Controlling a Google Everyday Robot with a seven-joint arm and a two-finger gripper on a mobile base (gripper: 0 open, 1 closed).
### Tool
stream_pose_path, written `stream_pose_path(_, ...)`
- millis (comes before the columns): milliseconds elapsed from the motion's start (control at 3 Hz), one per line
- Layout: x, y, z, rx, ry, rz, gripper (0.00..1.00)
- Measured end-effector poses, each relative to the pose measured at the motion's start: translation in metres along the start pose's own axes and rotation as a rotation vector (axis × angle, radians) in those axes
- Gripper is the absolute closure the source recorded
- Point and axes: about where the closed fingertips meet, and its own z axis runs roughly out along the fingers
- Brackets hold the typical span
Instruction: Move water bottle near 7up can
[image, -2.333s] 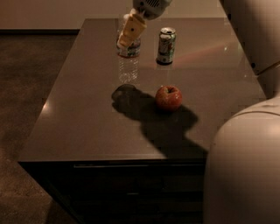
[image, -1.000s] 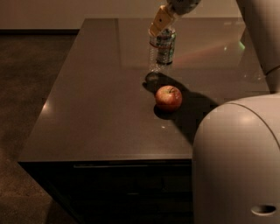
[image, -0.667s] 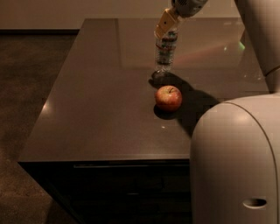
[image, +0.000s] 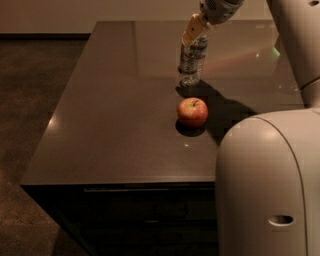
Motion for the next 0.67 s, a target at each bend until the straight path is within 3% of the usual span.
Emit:
stream_pose_path(333,-0.0014,0.0007,0.0042,-0.002,0.0,-0.002,0.05)
stream_pose_path(667,-0.002,0.001,0.007,-0.003,0.001,-0.003,0.0)
